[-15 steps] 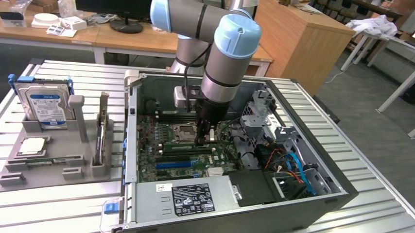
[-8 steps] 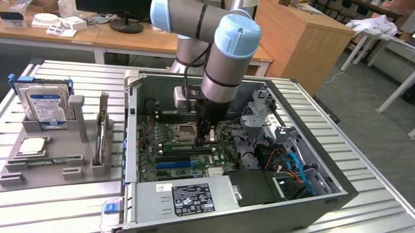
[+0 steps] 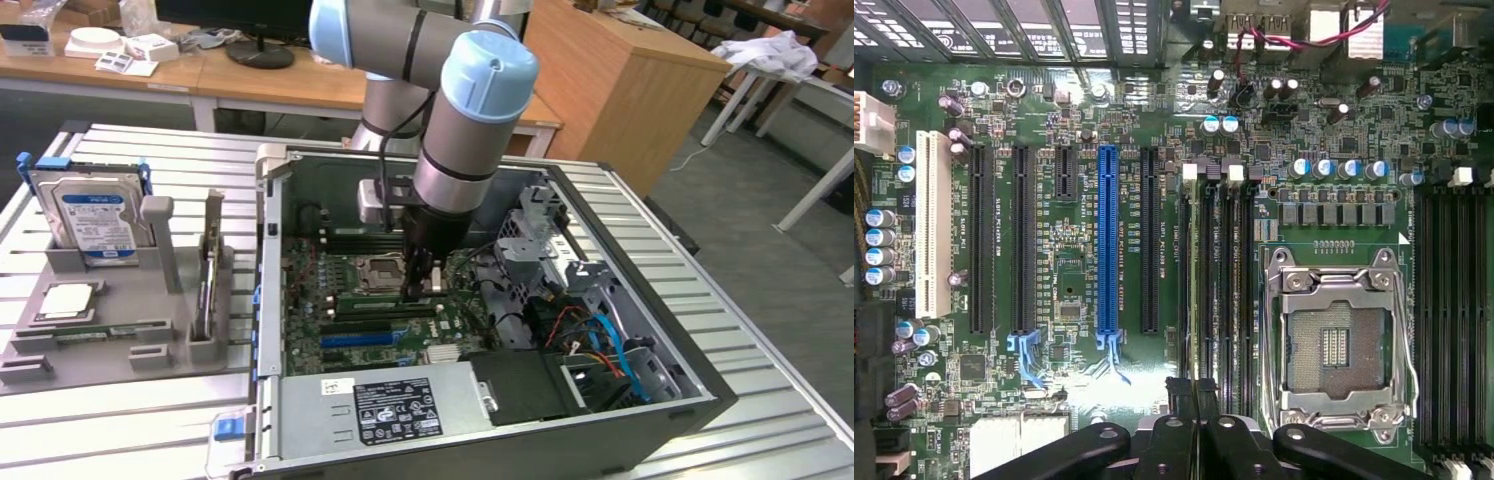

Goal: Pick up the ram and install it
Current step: 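Insert the ram into the slot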

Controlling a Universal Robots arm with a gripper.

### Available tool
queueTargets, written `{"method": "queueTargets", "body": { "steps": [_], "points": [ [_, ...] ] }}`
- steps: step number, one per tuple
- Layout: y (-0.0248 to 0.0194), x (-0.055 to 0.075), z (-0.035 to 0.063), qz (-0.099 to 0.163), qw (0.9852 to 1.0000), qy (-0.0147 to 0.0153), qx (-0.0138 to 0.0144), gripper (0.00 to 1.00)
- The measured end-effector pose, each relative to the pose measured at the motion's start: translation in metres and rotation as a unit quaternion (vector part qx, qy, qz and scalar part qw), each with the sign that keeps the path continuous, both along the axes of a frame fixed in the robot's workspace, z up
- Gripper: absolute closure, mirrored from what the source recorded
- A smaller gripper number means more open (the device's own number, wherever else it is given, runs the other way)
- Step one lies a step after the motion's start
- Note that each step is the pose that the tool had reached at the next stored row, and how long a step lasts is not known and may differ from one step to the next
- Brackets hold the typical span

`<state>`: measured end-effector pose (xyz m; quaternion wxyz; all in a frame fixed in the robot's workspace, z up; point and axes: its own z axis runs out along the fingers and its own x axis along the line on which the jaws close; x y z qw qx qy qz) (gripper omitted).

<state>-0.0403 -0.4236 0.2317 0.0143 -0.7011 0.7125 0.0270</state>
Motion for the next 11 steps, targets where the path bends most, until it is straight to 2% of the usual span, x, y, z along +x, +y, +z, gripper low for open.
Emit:
{"method": "queueTargets", "body": {
  "steps": [11],
  "points": [
    [0.0, 0.0, -0.002, 0.001, 1.0, 0.0, 0.0003, 0.88]
  ]
}}
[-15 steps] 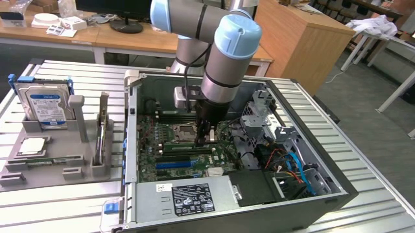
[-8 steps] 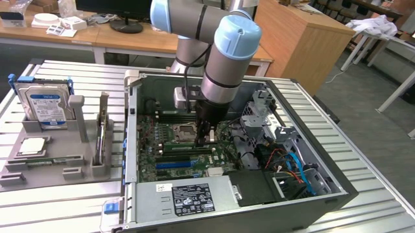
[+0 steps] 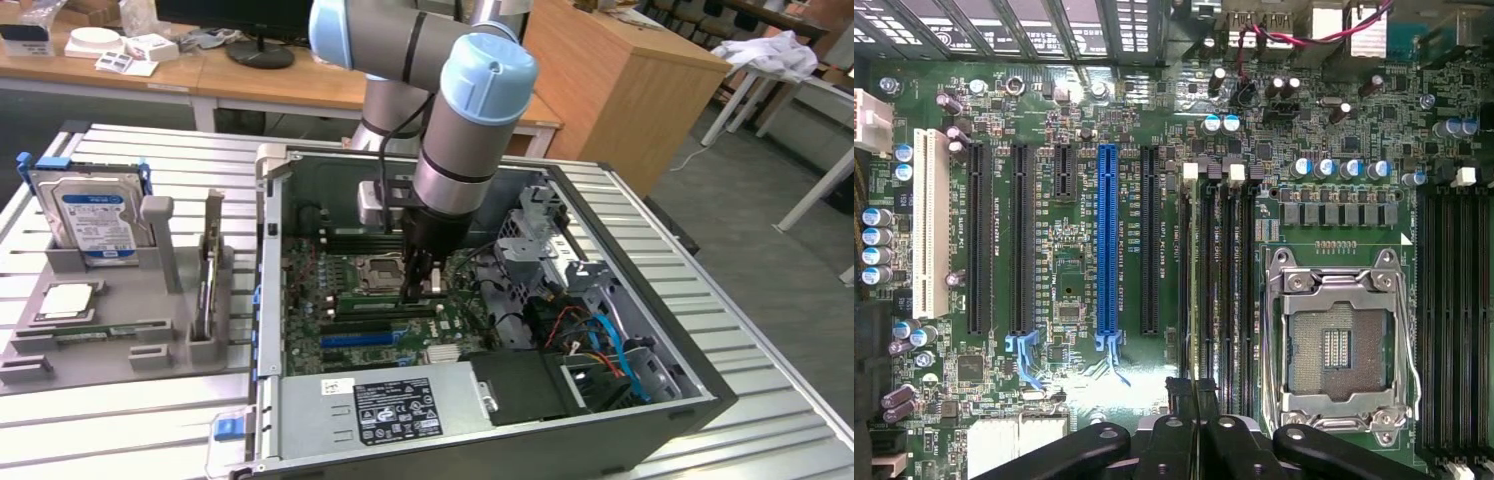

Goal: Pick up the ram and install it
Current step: 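Insert the ram into the slot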

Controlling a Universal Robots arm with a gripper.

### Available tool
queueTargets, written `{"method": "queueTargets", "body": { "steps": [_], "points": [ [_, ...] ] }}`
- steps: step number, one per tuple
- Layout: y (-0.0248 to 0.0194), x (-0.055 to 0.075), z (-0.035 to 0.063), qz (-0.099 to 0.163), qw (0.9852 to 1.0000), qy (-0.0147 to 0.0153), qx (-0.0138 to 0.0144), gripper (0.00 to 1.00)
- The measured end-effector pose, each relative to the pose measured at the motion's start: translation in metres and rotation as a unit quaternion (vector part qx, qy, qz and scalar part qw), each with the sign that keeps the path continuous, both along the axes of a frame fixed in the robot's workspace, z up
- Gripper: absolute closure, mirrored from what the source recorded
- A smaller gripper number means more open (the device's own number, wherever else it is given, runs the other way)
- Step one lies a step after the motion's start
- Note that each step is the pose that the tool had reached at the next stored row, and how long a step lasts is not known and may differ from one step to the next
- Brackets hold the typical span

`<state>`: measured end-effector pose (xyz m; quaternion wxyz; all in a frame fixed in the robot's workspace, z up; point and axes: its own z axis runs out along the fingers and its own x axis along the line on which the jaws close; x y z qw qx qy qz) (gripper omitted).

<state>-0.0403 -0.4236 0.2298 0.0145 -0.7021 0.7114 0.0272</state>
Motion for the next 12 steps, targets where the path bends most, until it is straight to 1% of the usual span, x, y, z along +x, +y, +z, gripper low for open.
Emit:
{"method": "queueTargets", "body": {
  "steps": [12],
  "points": [
    [0.0, 0.0, -0.0001, 0.003, 1.0, 0.0, 0.0, 0.88]
  ]
}}
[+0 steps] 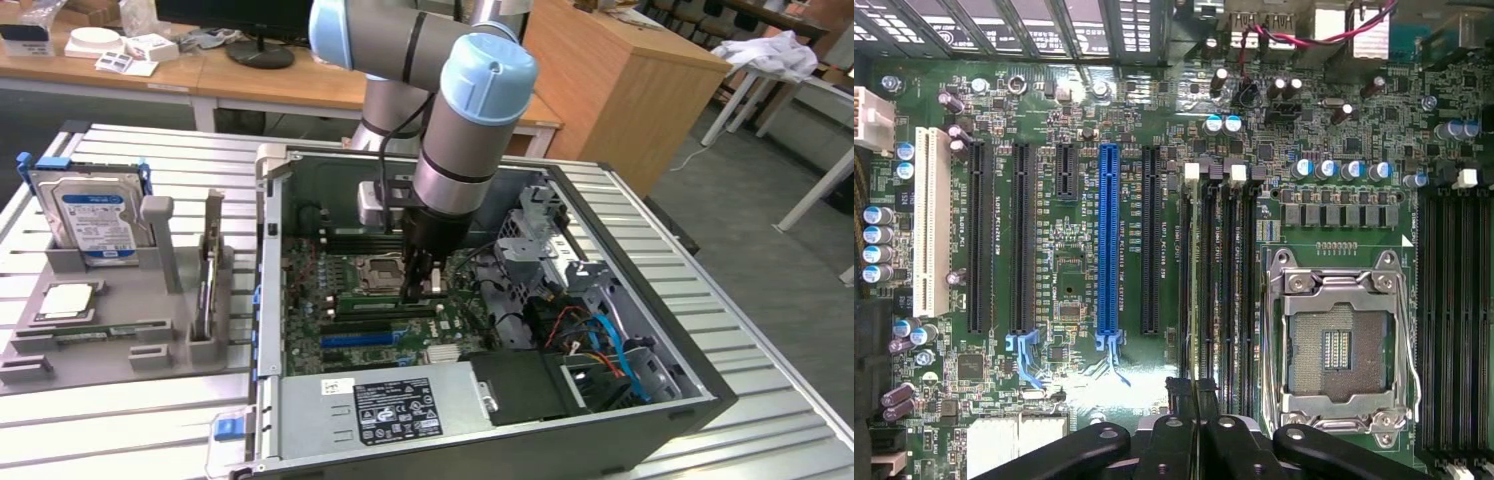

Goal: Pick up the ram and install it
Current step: 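Insert the ram into the slot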

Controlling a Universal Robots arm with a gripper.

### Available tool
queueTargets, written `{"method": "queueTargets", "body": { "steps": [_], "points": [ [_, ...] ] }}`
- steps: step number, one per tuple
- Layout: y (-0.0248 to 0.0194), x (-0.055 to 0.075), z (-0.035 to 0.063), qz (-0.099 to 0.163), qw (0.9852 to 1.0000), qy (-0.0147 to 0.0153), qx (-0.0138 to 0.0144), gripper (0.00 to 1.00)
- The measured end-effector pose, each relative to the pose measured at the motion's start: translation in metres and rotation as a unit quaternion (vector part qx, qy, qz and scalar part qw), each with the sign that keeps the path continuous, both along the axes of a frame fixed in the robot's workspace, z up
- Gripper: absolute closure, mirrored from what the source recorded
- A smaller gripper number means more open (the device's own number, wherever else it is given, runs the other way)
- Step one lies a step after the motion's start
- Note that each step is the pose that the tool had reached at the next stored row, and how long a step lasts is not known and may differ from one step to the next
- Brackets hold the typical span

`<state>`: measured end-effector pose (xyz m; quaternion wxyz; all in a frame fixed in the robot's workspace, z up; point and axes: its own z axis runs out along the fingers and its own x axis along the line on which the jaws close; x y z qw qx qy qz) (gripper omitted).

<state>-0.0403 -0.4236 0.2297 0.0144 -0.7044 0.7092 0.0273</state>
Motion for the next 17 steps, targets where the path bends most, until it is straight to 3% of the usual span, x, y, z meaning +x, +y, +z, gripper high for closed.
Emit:
{"method": "queueTargets", "body": {
  "steps": [17],
  "points": [
    [0.0, 0.0, -0.0024, 0.002, 1.0, 0.0, 0.0, 0.88]
  ]
}}
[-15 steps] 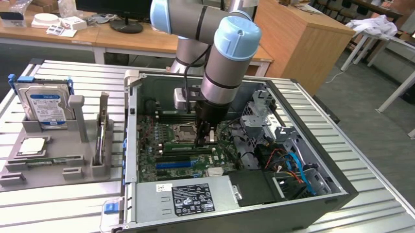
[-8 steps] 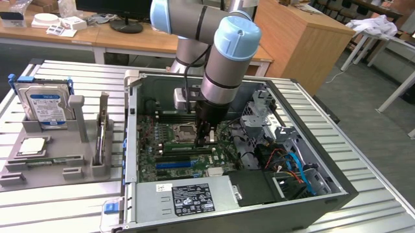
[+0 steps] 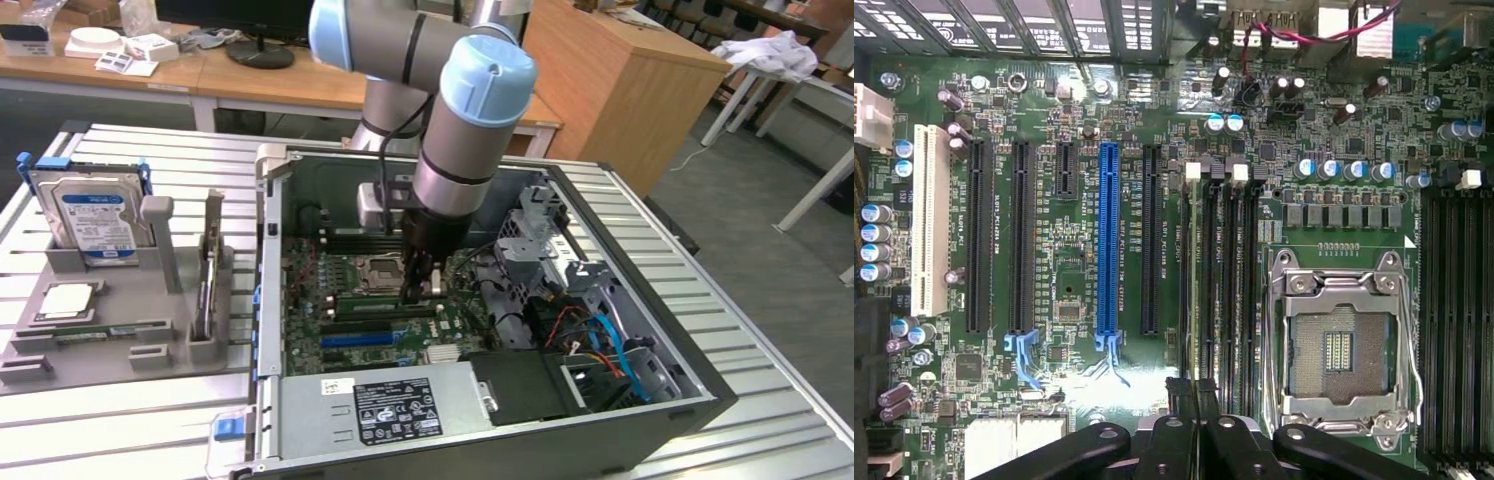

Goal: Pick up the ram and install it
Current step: 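Insert the ram into the slot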

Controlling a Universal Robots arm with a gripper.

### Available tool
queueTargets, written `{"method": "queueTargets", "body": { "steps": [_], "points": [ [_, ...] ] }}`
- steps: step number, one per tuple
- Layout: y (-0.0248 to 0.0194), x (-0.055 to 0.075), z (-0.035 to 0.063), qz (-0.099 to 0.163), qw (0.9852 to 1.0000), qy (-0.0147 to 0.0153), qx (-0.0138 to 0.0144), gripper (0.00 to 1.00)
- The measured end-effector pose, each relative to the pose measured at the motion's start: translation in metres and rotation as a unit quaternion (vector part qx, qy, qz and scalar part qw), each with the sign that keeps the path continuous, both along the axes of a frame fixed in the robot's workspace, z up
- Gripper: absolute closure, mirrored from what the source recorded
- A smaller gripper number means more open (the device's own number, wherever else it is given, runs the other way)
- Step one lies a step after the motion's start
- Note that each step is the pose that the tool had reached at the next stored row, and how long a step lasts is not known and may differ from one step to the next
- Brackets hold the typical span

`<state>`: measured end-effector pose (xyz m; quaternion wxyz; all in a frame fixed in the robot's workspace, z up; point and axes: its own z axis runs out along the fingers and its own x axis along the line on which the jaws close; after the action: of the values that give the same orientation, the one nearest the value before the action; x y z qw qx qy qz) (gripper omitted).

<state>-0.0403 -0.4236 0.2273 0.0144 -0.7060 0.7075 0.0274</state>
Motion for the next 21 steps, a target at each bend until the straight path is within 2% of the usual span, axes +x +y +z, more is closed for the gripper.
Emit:
{"method": "queueTargets", "body": {
  "steps": [11, 12, 13, 15, 16, 17, 21],
  "points": [
    [0.0, 0.0, -0.0026, 0.0, 1.0, -0.0001, 0.0001, 0.87],
    [0.0, 0.0, -0.0025, 0.0, 1.0, -0.0001, 0.0001, 0.82],
    [0.0, 0.0, -0.0026, 0.0, 1.0, -0.0001, 0.0001, 0.82],
    [0.0, 0.0, -0.0025, 0.0, 1.0, -0.0001, 0.0001, 0.69],
    [0.0, 0.0, -0.0025, 0.0, 1.0, -0.0001, 0.0001, 0.69],
    [0.0, 0.0, -0.0025, 0.0, 1.0, -0.0001, 0.0001, 0.63],
    [0.0, 0.0, -0.0025, 0.0, 1.0, -0.0001, 0.0, 0.63]
  ]
}}
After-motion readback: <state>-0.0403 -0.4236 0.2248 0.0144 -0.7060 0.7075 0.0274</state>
